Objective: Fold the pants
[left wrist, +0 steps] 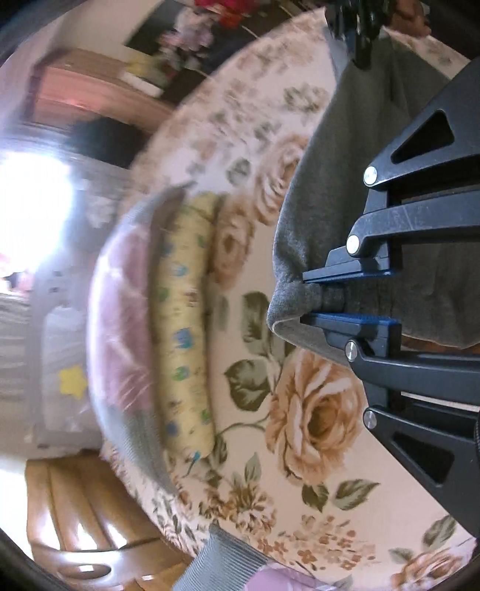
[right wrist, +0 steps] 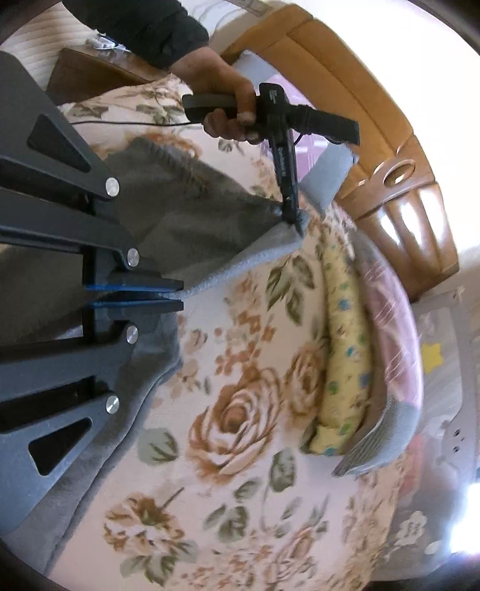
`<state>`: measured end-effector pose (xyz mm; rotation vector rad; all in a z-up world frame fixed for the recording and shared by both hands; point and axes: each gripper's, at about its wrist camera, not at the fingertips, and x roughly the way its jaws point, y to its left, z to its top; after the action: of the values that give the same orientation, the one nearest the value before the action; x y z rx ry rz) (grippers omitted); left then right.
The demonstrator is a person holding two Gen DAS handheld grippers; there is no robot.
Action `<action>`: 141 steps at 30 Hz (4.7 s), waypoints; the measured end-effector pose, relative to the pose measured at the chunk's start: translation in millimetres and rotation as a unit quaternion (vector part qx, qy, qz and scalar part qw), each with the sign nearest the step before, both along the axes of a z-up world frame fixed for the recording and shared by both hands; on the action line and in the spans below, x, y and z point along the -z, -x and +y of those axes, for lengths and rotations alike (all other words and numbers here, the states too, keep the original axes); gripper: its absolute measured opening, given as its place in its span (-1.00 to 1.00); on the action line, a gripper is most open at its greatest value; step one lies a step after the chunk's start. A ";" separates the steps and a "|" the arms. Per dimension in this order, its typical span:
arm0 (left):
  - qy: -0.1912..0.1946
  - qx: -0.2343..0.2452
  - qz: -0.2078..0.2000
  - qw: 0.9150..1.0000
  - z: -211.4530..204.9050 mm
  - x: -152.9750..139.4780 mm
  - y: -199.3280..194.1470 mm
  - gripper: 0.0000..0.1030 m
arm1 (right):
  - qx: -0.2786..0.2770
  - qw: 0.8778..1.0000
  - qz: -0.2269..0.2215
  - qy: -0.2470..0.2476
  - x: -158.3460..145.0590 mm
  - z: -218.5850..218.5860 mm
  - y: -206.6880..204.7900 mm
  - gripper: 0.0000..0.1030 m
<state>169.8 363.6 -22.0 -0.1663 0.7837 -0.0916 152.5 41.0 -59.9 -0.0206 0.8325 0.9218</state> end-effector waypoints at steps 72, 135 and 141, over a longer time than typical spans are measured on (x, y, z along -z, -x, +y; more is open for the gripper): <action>0.170 -0.241 0.054 0.954 -1.4 95.3 197.5 -0.67 | -0.232 0.960 0.119 0.100 68.9 279.4 -6.1 -0.82; -0.062 0.281 0.104 0.952 -434.0 27.5 112.7 0.02 | 0.385 0.909 0.140 -0.079 69.4 -450.0 109.8 -0.06; -0.122 0.344 0.103 0.925 -485.4 43.1 100.9 0.02 | 0.387 0.911 0.136 -0.041 72.7 -464.8 92.0 -0.06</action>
<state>68.9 -121.8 -65.2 0.3513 1.0299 -0.6485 60.5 -423.8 -132.6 0.4933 0.9503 0.2019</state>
